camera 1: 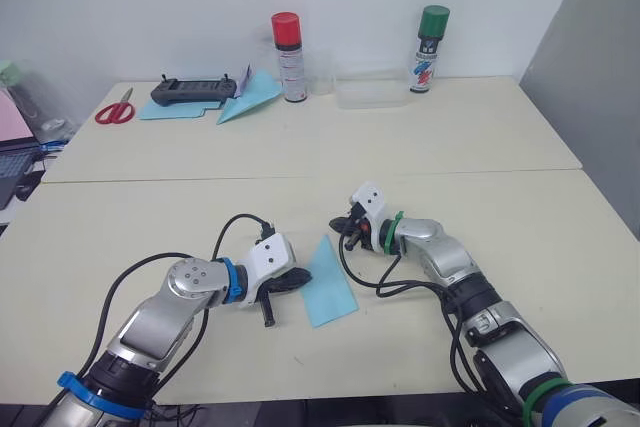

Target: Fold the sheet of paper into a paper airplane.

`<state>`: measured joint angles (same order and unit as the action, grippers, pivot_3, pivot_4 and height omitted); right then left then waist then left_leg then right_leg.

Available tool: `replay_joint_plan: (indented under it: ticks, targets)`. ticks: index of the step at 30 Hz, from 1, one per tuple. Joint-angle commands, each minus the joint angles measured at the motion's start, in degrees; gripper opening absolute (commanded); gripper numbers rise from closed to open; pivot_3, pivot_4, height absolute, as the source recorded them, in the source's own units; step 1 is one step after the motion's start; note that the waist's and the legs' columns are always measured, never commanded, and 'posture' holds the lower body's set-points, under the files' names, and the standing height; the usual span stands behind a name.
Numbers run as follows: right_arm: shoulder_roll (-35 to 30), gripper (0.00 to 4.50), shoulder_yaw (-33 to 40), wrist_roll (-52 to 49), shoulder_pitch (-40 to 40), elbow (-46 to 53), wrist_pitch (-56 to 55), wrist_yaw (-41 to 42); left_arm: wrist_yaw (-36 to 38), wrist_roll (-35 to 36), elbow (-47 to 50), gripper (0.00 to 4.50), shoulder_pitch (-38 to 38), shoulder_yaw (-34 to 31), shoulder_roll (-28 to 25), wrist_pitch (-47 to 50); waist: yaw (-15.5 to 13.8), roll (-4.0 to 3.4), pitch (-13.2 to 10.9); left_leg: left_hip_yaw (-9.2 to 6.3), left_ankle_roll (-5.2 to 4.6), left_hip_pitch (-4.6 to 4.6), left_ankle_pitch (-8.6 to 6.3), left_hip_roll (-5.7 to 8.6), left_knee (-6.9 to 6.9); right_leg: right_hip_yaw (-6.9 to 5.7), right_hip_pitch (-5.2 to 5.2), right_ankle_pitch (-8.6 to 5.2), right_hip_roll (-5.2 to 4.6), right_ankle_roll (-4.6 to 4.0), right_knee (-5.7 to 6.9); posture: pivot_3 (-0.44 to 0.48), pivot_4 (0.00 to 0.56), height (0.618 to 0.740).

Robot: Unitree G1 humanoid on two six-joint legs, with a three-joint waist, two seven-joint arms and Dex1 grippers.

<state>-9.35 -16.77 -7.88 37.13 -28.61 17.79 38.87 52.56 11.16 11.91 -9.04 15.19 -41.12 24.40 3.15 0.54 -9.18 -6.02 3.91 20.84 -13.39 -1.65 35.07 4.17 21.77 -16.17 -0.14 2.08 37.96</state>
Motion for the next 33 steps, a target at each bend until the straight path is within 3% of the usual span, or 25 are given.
replay_joint_plan:
  ticks: [1,5,14,21,30,33]
  targets:
    - [-1.5,0.03,3.0,-2.2,-0.5,4.7,-2.0,3.6,-0.2,-2.3,-3.8,0.00,1.8,1.7,-0.4,2.6,-0.1,-0.03,-0.1,0.00,0.00,0.05,0.00,0.03,-0.01,0.01,0.01,0.00,-0.01,0.00,-0.01,0.000,0.150,0.740]
    - [-3.9,0.03,1.0,-4.5,-3.3,12.4,2.2,11.2,0.3,-2.5,-4.0,0.00,2.0,1.7,-0.4,2.6,-0.1,-0.20,-0.2,0.02,0.01,0.21,-0.01,0.07,-0.13,0.03,-0.08,0.10,-0.03,0.18,-0.02,0.000,0.150,0.740]
    - [-8.2,0.03,-8.6,4.3,-10.2,15.9,4.0,13.2,0.6,-2.5,-3.7,0.00,2.3,1.9,-0.1,3.3,0.0,-0.21,-0.2,0.08,0.03,0.07,-0.02,0.05,-0.19,0.05,0.04,-0.07,-0.06,-0.10,-0.09,0.000,0.150,0.740]
    - [-13.2,0.03,-11.6,5.0,-13.0,20.5,0.9,19.3,0.6,-2.4,-3.8,0.00,2.6,1.8,-0.2,3.4,-0.1,-0.15,-0.1,0.05,0.10,0.06,-0.07,0.04,-0.20,0.02,0.03,-0.09,-0.07,-0.10,-0.21,0.000,0.150,0.740]
    - [-21.6,0.03,-15.1,1.5,-18.3,31.8,5.5,31.0,0.5,-2.7,-4.3,0.00,2.8,1.7,-0.1,3.0,-0.2,-0.07,0.0,0.02,0.27,0.05,-0.18,0.04,-0.21,0.00,-0.01,-0.23,-0.09,-0.06,-0.29,0.000,0.150,0.740]
    - [-22.6,0.03,-14.6,1.8,-18.5,32.5,5.0,31.3,0.6,-2.7,-4.3,0.00,3.0,1.8,-0.1,2.9,-0.2,-0.04,0.0,0.02,0.35,0.05,-0.23,0.04,-0.21,-0.01,-0.02,-0.26,-0.11,-0.07,-0.32,0.000,0.150,0.740]
